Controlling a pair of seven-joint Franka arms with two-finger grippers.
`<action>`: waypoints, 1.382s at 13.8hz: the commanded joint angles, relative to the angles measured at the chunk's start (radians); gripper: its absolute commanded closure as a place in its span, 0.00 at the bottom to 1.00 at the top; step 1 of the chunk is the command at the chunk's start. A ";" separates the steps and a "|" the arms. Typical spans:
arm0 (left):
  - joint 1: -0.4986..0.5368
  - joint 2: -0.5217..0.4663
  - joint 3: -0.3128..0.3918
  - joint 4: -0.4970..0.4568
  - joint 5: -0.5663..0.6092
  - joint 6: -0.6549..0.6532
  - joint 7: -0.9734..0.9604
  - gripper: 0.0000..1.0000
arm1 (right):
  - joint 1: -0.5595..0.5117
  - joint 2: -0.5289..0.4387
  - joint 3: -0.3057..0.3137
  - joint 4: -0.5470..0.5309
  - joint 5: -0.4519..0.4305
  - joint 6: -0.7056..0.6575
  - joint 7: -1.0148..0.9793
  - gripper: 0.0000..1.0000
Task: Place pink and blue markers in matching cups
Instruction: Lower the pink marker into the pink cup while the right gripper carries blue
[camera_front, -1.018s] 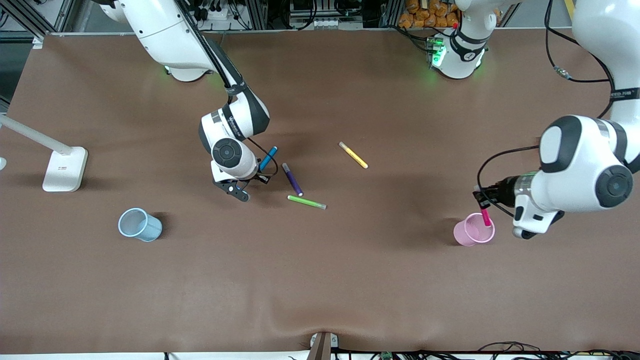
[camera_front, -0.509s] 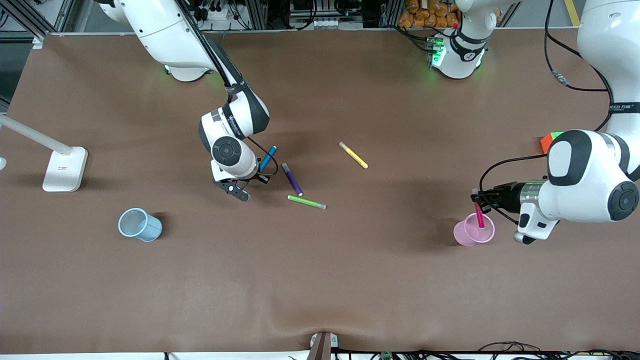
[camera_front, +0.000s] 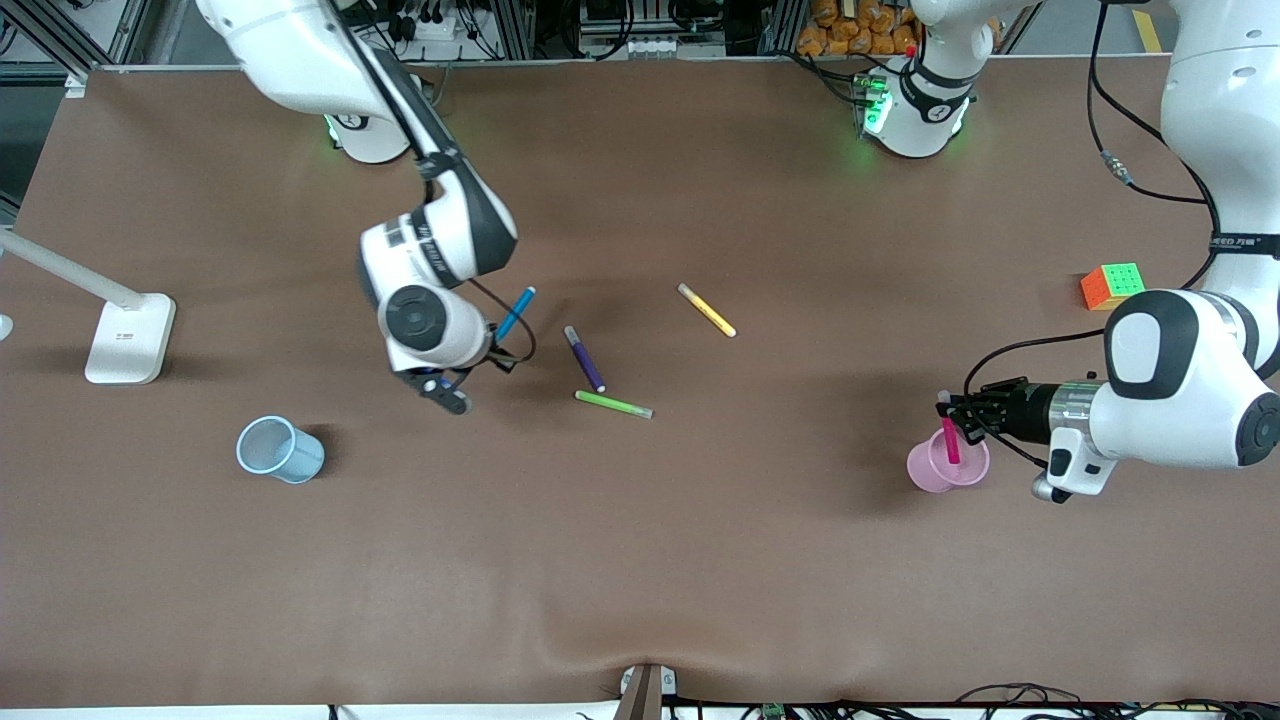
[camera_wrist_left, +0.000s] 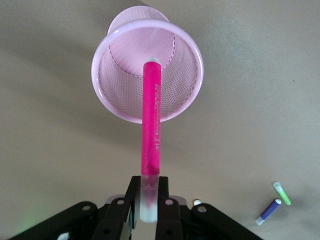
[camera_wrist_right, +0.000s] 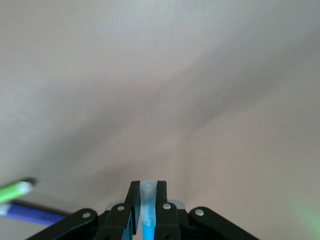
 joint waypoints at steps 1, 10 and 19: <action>0.014 0.021 -0.006 0.027 -0.044 -0.007 0.000 0.93 | -0.024 -0.004 -0.029 0.111 -0.073 -0.052 -0.005 1.00; 0.037 -0.087 -0.014 0.059 -0.004 -0.018 0.015 0.00 | -0.209 0.005 -0.031 0.304 -0.373 -0.038 -0.339 1.00; 0.025 -0.315 -0.023 0.059 0.273 -0.057 0.219 0.00 | -0.338 0.038 -0.031 0.174 -0.630 0.341 -0.400 1.00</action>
